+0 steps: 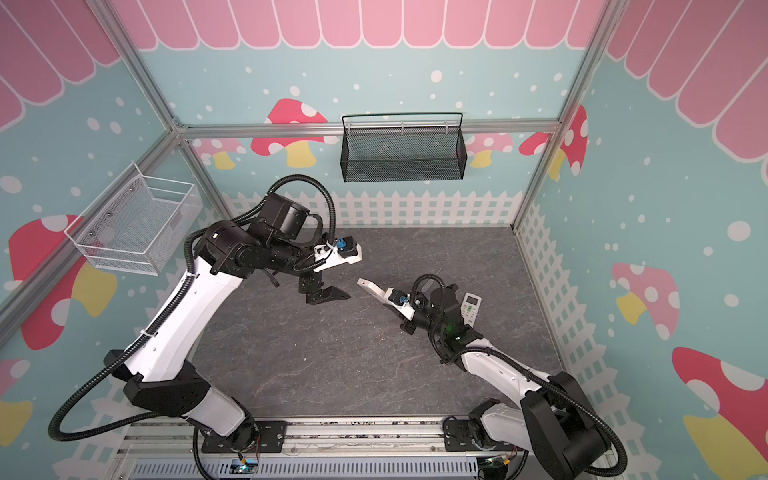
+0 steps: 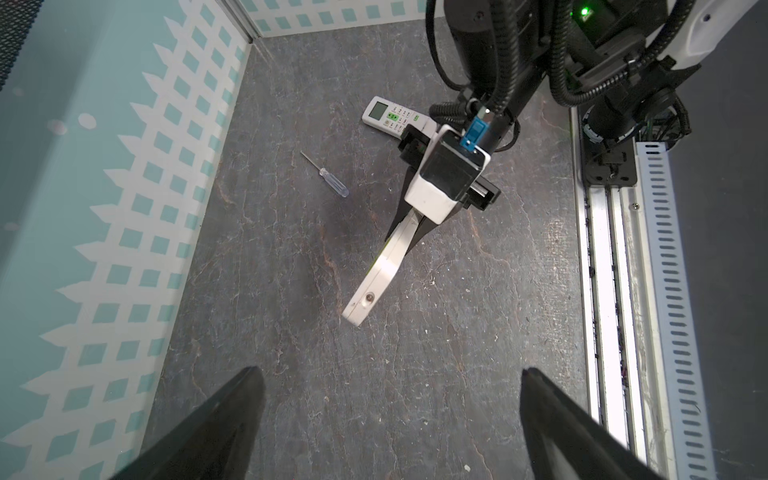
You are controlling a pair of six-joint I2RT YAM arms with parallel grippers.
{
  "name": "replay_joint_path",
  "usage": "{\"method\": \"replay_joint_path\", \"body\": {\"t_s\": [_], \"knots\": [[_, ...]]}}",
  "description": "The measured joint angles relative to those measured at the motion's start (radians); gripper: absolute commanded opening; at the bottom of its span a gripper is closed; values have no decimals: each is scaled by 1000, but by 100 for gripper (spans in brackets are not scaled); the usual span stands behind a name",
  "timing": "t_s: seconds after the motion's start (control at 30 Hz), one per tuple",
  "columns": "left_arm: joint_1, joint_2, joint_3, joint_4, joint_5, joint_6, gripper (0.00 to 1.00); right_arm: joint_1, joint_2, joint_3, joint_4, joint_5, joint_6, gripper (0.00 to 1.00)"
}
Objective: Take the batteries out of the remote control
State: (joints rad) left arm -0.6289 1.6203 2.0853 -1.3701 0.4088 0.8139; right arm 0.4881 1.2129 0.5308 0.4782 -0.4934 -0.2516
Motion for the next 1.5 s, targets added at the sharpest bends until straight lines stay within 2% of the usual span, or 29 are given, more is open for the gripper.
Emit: {"method": "replay_joint_path", "body": {"t_s": [0.27, 0.5, 0.6, 0.77, 0.83, 0.97, 1.13, 1.2, 1.27, 1.37, 1.43, 1.5], "knots": [[-16, 102, 18, -2, 29, 92, 91, -43, 60, 42, 74, -171, 146, 3], [-21, 193, 63, 11, 33, 120, 86, -45, 135, 114, 91, -257, 173, 3], [-21, 207, 71, 25, 33, 123, 77, -45, 148, 131, 90, -278, 174, 4], [-21, 208, 70, 31, 32, 130, 54, -45, 156, 145, 91, -296, 174, 3], [-21, 208, 66, 34, 31, 134, 49, -45, 157, 146, 91, -304, 173, 3], [-20, 209, 51, 45, 25, 135, 32, -45, 157, 146, 89, -320, 167, 3], [-21, 209, 46, 48, 25, 144, 20, -46, 158, 146, 91, -340, 156, 6], [-21, 209, 46, 35, 31, 156, 13, -49, 159, 145, 90, -356, 152, 13], [-21, 208, 46, 15, 40, 164, 7, -50, 159, 139, 96, -369, 148, 29], [-22, 209, 35, 24, 32, 137, 6, -50, 153, 130, 135, -335, 183, 51], [-20, 209, 28, 30, 21, 115, 6, -50, 135, 126, 163, -317, 203, 59], [-18, 209, 28, 33, 9, 90, 5, -52, 104, 111, 189, -306, 219, 62]]}}
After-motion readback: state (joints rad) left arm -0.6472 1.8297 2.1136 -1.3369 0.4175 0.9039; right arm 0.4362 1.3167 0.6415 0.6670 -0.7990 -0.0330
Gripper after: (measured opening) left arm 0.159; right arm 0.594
